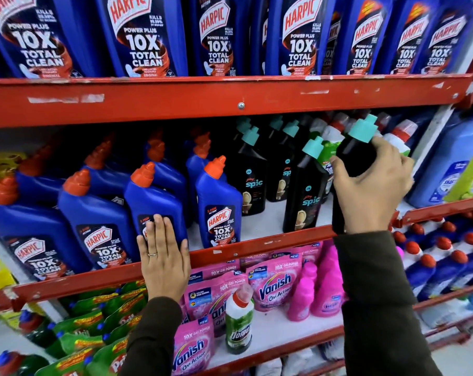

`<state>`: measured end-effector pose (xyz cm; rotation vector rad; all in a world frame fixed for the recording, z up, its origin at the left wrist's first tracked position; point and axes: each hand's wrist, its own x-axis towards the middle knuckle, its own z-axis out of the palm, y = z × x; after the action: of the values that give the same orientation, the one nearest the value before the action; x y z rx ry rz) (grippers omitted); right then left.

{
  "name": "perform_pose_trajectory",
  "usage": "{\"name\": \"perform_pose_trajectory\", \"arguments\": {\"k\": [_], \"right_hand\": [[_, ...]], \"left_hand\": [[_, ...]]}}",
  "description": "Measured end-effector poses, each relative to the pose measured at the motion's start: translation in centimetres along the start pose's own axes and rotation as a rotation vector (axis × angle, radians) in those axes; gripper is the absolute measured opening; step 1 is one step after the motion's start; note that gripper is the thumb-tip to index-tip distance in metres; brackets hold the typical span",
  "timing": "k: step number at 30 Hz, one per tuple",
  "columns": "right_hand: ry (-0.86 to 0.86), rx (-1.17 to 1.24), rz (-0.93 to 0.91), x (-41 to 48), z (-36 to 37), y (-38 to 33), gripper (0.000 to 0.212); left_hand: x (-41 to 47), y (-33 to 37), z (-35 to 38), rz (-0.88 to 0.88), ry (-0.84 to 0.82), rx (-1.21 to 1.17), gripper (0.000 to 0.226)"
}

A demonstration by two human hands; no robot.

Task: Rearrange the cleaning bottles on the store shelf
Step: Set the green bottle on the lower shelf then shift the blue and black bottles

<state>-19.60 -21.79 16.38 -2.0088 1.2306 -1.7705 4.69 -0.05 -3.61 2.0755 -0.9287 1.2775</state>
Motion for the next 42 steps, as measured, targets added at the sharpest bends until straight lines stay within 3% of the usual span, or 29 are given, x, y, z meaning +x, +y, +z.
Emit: {"name": "perform_pose_trajectory", "arguments": {"k": [10,17,27,34,37,42], "right_hand": [[-0.233,0.286,0.040,-3.0,0.1,-5.4,0.059],[-0.307,0.203,-0.009,-5.5,3.5,-6.0,0.066],[-0.404,0.101,-0.019,-5.4,5.7,-5.9,0.075],[-0.294,0.308,-0.087,-10.1,5.0,-4.3,0.073],[-0.492,0.297,-0.059,-15.7,4.9,-2.1,0.067],[-0.923,0.023,0.153,-24.7,6.2,2.9,0.089]], "left_hand": [[0.1,0.1,-0.2,-0.008,-0.007,-0.017,0.065],[0.1,0.0,-0.1,0.000,0.014,0.011,0.078],[0.0,-0.2,0.1,0.010,0.002,0.007,0.065],[-0.1,-0.2,0.2,0.007,0.006,0.007,0.065],[0.0,-0.2,0.2,0.000,-0.005,0.010,0.066],[-0.2,-0.1,0.0,-0.016,-0.019,0.011,0.067]]}}
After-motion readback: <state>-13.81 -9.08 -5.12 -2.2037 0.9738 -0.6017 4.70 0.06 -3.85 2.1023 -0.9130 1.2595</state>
